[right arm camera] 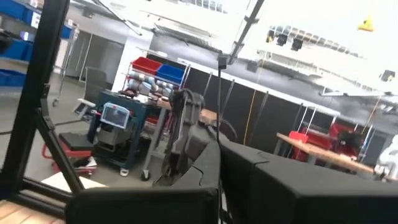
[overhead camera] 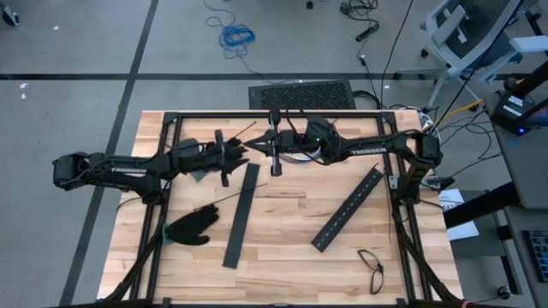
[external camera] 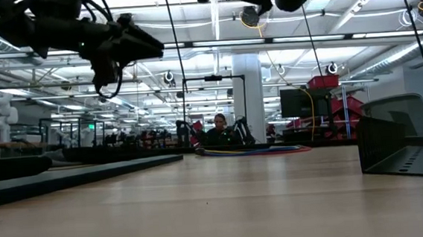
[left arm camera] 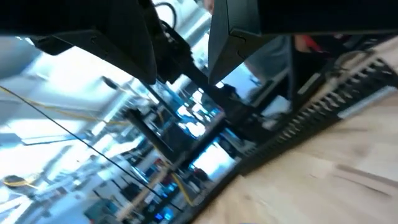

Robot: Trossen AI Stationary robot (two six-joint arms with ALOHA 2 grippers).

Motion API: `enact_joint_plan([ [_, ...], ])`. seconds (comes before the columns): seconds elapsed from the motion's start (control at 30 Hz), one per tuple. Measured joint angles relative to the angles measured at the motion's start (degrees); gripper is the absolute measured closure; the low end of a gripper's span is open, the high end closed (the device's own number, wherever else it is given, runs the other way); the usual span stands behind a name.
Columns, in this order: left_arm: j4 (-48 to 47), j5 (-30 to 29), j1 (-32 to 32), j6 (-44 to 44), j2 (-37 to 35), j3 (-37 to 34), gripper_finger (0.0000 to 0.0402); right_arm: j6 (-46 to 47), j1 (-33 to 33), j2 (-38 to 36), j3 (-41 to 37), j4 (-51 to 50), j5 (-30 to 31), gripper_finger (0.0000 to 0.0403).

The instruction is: Ziptie cables

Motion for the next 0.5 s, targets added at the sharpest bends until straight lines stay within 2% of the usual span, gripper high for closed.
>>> enact_joint_plan([
  [0.27, 7.08, -2.13, 0.0, 0.12, -0.22, 0.04, 0.0258, -3.29, -0.04, 0.1, 3.76, -3.61, -1.05, 0.0403],
  [0.5, 8.32, -1.29, 0.0, 0.04, -0.2, 0.05, 0.0258, -3.52, -0.17, 4.04, 7.59, -3.81, -1.5, 0.0403],
])
